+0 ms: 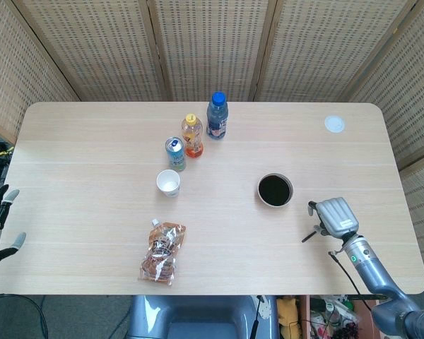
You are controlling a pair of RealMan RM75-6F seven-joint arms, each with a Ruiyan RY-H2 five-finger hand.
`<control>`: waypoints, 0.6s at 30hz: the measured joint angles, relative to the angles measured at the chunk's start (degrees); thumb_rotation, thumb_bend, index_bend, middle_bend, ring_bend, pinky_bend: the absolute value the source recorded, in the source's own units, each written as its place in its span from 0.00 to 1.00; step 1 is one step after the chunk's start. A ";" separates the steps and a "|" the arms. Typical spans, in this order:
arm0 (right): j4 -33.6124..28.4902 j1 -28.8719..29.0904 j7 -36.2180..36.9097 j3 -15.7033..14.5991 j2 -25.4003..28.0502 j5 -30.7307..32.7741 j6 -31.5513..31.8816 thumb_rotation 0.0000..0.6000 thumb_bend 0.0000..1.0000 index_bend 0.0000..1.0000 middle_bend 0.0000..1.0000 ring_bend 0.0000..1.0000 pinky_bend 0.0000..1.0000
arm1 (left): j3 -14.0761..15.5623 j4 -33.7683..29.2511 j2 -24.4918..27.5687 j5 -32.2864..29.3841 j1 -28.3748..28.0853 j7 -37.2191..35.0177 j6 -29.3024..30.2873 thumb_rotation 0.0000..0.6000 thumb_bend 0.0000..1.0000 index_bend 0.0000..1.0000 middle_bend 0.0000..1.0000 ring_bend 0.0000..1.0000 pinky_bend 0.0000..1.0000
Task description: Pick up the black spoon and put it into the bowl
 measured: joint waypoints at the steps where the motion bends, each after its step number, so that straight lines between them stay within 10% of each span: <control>1: 0.79 0.11 0.08 -0.21 -0.35 -0.90 0.05 1.00 0.38 0.53 0.84 0.88 0.97 | -0.01 0.01 0.11 0.04 0.06 -0.04 0.13 1.00 0.33 0.04 0.00 0.01 0.00; 18: 11.42 2.20 2.96 -5.38 -4.89 -13.20 -1.71 1.00 0.38 0.57 0.88 0.92 1.00 | 0.01 -0.75 1.19 0.28 0.38 0.14 0.29 1.00 0.33 0.04 0.00 0.01 0.00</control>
